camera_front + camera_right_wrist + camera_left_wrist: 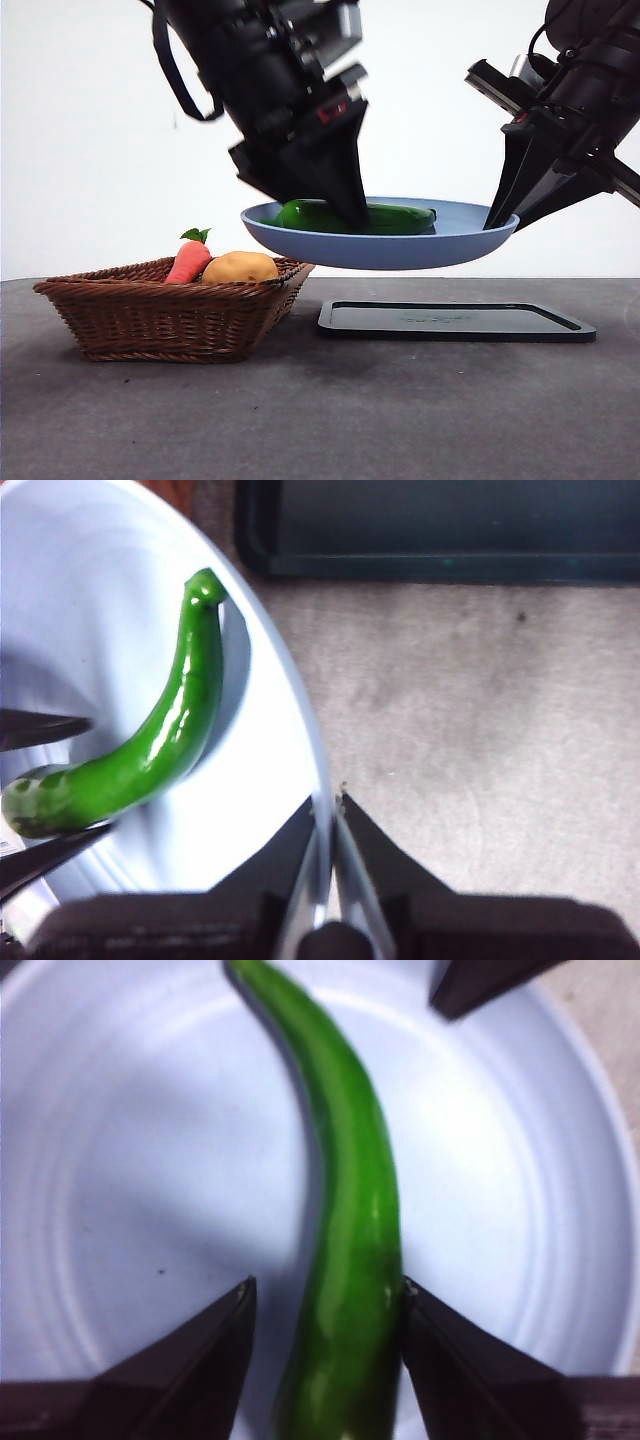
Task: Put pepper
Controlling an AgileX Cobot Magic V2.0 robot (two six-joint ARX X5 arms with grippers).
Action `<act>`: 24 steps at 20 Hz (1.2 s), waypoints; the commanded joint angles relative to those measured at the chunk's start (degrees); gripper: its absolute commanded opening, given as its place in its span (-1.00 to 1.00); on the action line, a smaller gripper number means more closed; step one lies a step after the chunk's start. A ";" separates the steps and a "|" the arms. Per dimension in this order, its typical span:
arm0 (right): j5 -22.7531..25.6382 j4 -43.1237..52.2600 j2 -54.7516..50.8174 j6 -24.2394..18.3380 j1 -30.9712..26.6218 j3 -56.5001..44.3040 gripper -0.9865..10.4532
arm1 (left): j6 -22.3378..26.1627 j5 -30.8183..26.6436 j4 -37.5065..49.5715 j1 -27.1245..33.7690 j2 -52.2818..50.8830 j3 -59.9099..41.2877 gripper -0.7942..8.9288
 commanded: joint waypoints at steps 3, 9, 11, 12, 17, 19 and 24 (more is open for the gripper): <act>-0.50 0.81 0.68 1.29 -0.52 1.18 -0.82 | -0.39 -0.20 -0.46 -0.59 -5.05 2.36 -0.30; -0.55 4.57 1.05 5.66 -6.47 2.29 -0.82 | -0.83 -0.20 -0.96 -0.57 -15.41 3.08 -0.30; -0.59 4.55 2.71 6.95 -8.90 4.61 -0.82 | -0.83 -0.20 -0.96 -0.59 -18.56 3.08 -0.30; -0.61 4.50 3.72 7.45 -9.90 5.88 -0.82 | -0.83 -0.17 -0.96 -0.59 -19.78 3.08 -0.30; -0.57 4.15 13.25 8.35 -12.00 14.29 -0.82 | -2.40 -0.15 -1.16 -0.59 -24.92 3.08 -0.30; -0.57 4.17 17.81 8.35 -12.31 17.14 -0.82 | -3.37 -0.13 -1.20 -0.59 -25.68 3.08 -0.30; -0.46 6.71 27.61 8.46 -12.74 21.09 -0.82 | -3.37 -0.15 -2.32 -0.59 -26.25 3.08 -0.30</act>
